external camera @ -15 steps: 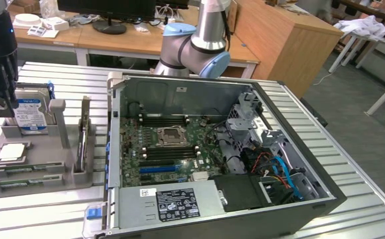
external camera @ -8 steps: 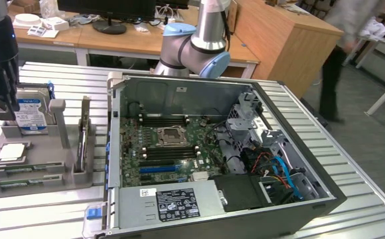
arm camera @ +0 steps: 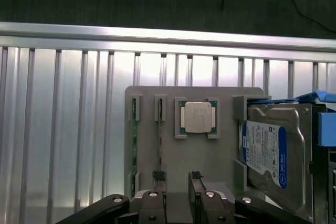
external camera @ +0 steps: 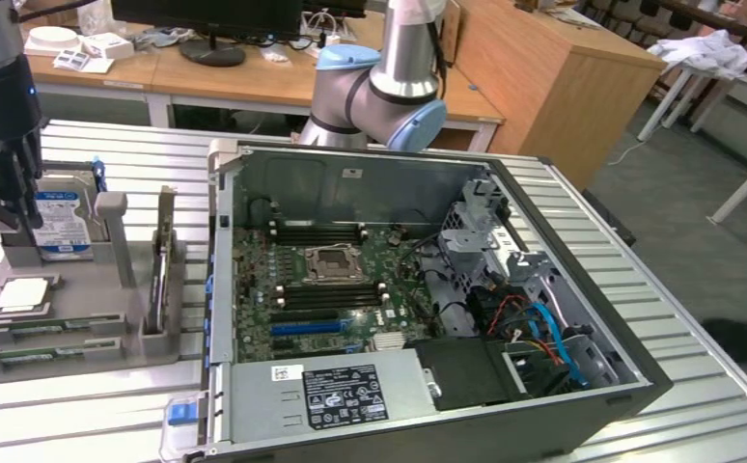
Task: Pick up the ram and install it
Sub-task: 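Pick up the ram and move it above insertion slot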
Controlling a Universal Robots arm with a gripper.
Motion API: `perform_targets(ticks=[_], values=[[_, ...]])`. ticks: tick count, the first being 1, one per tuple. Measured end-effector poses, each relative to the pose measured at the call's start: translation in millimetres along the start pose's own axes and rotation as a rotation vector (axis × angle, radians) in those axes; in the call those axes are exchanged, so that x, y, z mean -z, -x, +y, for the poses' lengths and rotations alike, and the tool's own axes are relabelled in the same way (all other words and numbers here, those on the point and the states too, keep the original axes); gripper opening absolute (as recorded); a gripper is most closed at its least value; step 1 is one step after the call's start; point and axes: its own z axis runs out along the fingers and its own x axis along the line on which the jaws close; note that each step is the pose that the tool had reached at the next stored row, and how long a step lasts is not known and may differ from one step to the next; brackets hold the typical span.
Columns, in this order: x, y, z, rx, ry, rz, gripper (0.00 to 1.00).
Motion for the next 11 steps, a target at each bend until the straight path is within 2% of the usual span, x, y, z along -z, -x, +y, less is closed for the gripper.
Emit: perform_targets(ticks=[1,11], values=[[-3.6,-0.2,-0.2,0.000,0.0000,0.0000,0.31],[-12.2,-0.7,-0.5,0.000,0.0000,0.0000,0.31]])
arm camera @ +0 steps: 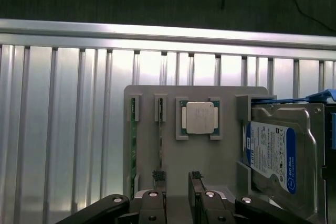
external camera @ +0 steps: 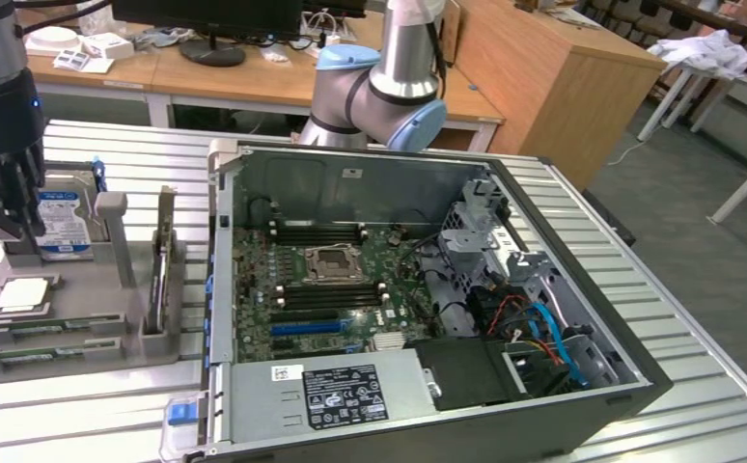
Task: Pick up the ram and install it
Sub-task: 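Pick up the ram and move it above insertion slot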
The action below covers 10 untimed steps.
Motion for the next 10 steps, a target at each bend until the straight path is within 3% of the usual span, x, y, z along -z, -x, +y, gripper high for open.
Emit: perform_targets(ticks=[10], values=[[-8.7,-0.4,-0.4,0.000,0.0001,0.0001,0.31]])
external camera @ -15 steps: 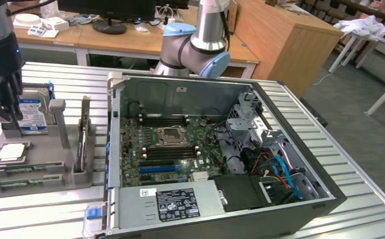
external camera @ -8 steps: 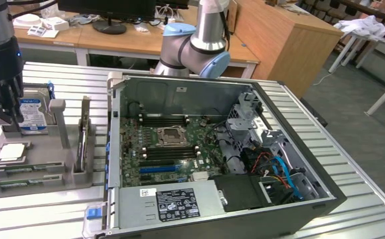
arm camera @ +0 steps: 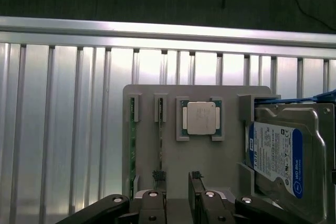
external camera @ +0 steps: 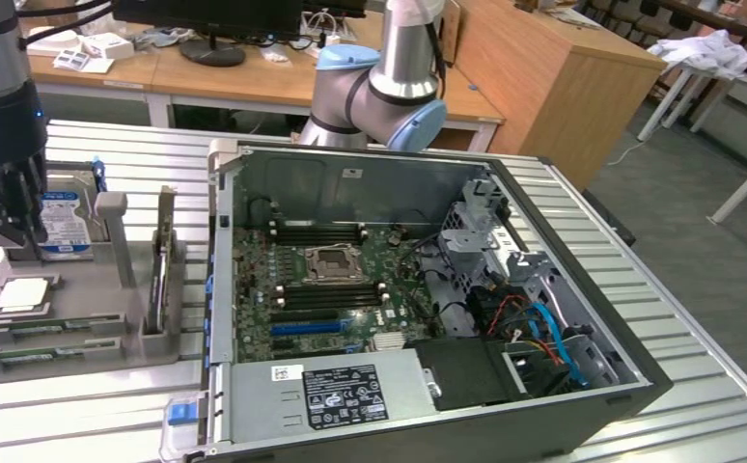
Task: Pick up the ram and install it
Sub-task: 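Pick up the ram and move it above insertion slot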
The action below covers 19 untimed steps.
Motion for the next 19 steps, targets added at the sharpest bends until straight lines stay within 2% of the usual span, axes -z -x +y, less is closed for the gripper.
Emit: perform_targets(ticks=[19], values=[[-15.3,-0.5,-0.7,0.000,-0.0001,0.0000,0.31]])
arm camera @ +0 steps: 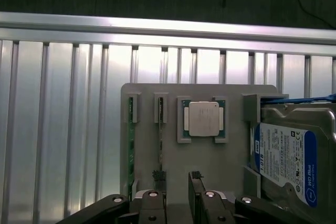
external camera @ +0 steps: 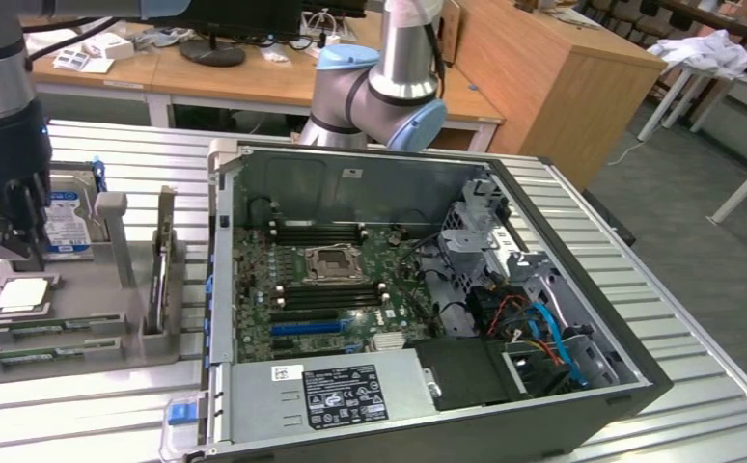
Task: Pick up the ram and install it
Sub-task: 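Pick up the ram and move it above insertion slot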
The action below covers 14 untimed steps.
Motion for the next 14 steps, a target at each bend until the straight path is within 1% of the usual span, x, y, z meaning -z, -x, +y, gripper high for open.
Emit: perform_targets(ticks=[14], values=[[-10.8,-0.3,-0.5,0.000,0.0000,0.0000,0.31]])
